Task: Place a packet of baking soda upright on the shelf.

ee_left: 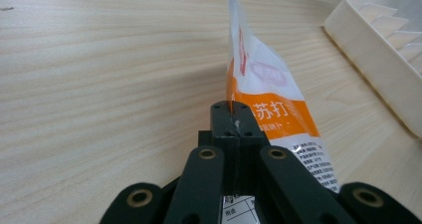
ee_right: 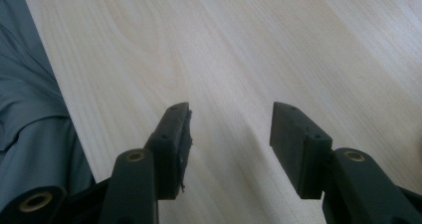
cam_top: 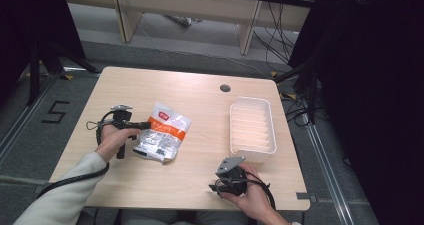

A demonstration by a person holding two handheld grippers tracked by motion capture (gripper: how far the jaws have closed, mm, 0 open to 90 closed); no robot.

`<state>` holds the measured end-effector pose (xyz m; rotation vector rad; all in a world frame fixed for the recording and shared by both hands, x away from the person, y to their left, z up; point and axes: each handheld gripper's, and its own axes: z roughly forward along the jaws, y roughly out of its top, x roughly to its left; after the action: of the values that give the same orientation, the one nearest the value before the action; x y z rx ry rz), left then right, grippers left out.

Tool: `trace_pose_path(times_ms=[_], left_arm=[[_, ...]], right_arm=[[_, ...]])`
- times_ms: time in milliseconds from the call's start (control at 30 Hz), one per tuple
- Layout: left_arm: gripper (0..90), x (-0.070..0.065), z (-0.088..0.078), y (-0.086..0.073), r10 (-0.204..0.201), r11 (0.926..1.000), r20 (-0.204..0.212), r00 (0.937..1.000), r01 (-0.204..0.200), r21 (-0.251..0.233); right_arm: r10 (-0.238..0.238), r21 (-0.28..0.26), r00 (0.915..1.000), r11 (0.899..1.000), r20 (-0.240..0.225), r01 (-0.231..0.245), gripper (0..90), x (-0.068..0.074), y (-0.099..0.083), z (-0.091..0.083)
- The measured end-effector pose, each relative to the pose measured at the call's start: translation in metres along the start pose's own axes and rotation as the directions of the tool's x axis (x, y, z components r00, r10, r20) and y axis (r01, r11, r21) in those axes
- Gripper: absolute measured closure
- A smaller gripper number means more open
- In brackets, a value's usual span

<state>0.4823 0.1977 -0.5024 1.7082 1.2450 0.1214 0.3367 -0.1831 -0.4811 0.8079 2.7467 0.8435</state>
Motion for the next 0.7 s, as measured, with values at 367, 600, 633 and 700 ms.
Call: trace_pose_path(times_ms=[367,600,633,700], left_arm=[[89.8,-0.009,-0.011,-0.002,0.043,0.9988,0.110,0.9930,-0.040,-0.028],[89.9,-0.021,-0.019,-0.001,0.073,0.9955,0.163,0.9838,-0.062,-0.071],[89.9,-0.021,-0.019,-0.001,0.073,0.9955,0.163,0.9838,-0.062,-0.071],[89.8,-0.028,-0.026,-0.001,0.095,0.9921,0.185,0.9780,-0.078,-0.098]], right_arm=[[-0.024,-0.019,0.9997,1.000,0.006,0.024,51.0,-0.001,0.001,-0.001],[-0.030,-0.057,0.9994,0.998,0.015,0.031,50.5,-0.001,0.004,-0.008],[-0.031,-0.064,0.9994,0.997,0.018,0.032,50.5,-0.001,0.005,-0.009],[-0.053,-0.099,0.9981,0.994,0.031,0.055,50.3,-0.003,0.009,-0.012]])
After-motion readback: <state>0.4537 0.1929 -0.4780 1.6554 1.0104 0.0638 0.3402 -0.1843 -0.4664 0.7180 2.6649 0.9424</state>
